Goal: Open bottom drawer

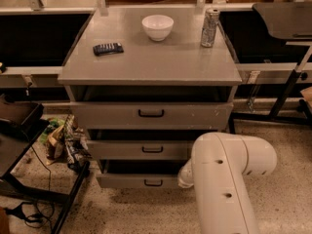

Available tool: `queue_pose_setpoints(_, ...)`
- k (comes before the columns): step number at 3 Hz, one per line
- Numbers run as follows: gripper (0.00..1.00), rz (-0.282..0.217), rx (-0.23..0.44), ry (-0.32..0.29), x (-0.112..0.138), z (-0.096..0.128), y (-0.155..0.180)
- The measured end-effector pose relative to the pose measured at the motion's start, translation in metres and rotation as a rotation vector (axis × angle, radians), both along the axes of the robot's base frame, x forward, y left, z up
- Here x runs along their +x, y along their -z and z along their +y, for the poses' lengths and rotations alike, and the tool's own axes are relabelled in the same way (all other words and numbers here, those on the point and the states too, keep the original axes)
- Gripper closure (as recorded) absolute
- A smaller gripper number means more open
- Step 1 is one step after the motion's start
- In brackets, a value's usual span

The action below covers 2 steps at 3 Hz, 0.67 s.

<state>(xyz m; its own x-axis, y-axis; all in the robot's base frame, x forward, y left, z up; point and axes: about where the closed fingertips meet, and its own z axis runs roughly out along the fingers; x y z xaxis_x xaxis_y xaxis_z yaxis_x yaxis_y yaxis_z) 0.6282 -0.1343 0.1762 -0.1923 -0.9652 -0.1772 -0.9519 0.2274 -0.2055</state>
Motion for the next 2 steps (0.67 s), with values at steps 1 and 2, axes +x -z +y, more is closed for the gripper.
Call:
queue_pose_setpoints(1, 1.00, 0.000, 0.000, 0.000, 0.000, 0.000, -0.008)
queue_pose_setpoints(2, 1.00, 0.007, 0.000, 0.015, -0.013, -0.015, -0.010)
